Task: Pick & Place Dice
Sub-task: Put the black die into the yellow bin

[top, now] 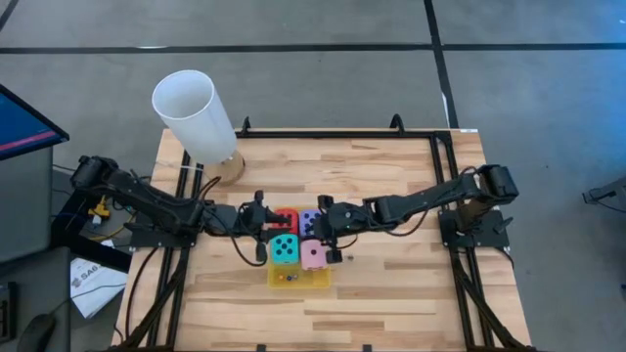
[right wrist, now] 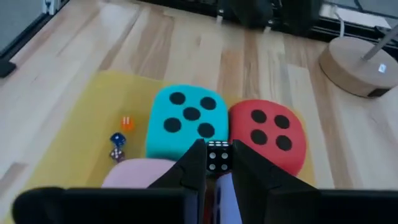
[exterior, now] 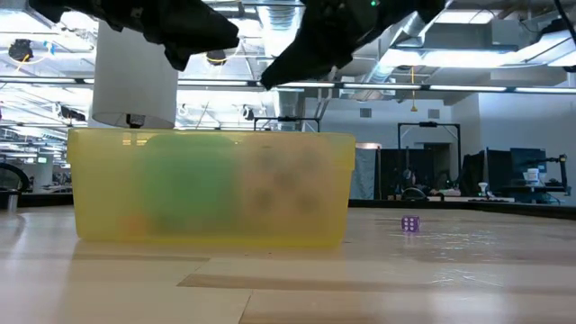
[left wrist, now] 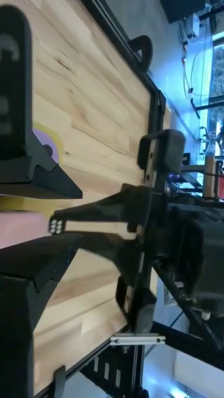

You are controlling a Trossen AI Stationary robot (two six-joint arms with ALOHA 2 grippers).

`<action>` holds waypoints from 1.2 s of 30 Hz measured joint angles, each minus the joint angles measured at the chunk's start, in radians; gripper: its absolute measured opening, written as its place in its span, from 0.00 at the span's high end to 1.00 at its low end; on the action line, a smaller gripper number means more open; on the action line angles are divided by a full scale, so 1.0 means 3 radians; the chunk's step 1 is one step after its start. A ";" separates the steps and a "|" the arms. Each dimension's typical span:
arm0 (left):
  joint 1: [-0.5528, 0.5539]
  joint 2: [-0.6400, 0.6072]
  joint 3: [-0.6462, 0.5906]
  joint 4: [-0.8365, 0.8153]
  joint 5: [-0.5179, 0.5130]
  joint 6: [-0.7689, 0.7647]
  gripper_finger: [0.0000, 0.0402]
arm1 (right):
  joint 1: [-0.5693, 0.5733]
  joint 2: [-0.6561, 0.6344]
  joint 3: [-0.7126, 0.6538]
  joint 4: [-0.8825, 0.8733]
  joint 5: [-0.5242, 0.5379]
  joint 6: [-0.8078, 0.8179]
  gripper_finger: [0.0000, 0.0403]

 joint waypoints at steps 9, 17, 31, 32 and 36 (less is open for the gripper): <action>0.0014 0.0001 -0.0001 0.0002 0.0000 -0.0003 0.78 | -0.0016 0.0351 -0.0005 0.0518 0.0001 0.0086 0.82; 0.0014 0.0001 -0.0001 0.0003 0.0000 -0.0003 0.78 | -0.0031 0.0409 -0.0004 0.0486 0.0003 0.0097 0.82; 0.0014 0.0008 -0.0001 -0.0025 0.0000 -0.0003 0.78 | -0.0043 0.0158 0.0000 0.0196 0.0001 0.0097 0.82; 0.0014 0.0008 -0.0001 -0.0025 0.0000 -0.0003 0.78 | -0.0042 0.0156 0.0000 0.0195 0.0001 0.0097 0.82; 0.0014 0.0007 -0.0001 -0.0023 0.0000 -0.0003 0.78 | -0.0042 0.0155 0.0000 0.0194 0.0001 0.0097 0.82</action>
